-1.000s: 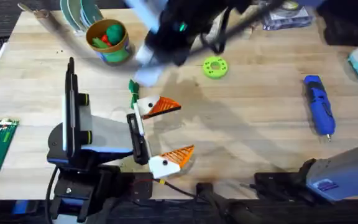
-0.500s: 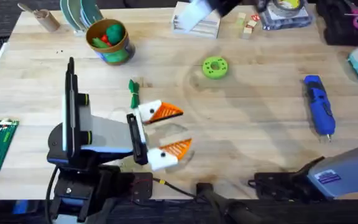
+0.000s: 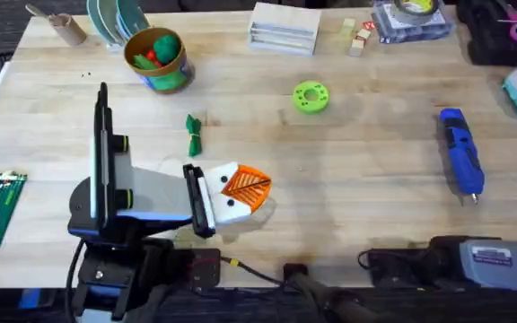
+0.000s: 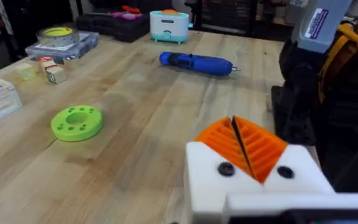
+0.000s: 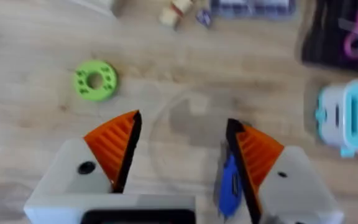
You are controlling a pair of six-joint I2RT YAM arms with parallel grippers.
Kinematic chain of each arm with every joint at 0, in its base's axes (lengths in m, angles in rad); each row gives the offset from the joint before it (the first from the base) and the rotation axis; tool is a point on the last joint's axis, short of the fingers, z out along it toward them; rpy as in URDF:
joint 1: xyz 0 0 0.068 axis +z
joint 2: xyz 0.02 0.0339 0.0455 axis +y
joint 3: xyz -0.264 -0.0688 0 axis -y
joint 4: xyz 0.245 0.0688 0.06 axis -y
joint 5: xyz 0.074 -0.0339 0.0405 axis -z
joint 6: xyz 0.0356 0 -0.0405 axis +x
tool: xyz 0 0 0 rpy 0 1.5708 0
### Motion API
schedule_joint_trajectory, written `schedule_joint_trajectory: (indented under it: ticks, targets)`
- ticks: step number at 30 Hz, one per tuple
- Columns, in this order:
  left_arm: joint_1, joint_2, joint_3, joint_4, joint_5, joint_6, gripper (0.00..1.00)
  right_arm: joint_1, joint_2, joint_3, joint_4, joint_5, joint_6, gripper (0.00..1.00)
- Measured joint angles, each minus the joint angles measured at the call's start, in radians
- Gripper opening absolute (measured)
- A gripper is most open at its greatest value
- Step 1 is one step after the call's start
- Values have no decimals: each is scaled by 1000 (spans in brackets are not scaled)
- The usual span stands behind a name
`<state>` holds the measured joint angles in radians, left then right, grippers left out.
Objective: Pick up the gripper from the table and insert it into the empty holder that is missing its gripper. Then pick up a screw, insert it into the mounting hole, and use the screwdriver to tighten it. Finally, clean up the table by picking up the vegetable and placing it into the bucket.
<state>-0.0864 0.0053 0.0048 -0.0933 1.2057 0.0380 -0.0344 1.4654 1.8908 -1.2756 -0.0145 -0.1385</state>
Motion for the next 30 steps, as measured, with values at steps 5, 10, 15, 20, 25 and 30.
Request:
schedule_joint_trajectory:
  ticks: [5, 10, 15, 20, 25, 30]
  targets:
    - [0, 0, 0, 0, 0, 0, 6, -185, -6, -75, -50, -94, -55, 905]
    - [0, 0, 0, 0, 0, 0, 6, -331, -47, -285, 27, -153, -87, 905]
    - [0, 0, 0, 0, 0, 0, 6, -480, -85, -484, 139, -169, -99, 905]
    - [0, 0, 0, 0, 0, 0, 6, -574, -60, -602, 269, -170, -102, 907]
    - [0, 0, 0, 0, 0, 0, 6, -588, 39, -655, 391, -172, -116, 905]
    - [0, 0, 0, 0, 0, 0, 6, -563, 148, -664, 381, -131, -228, 906]
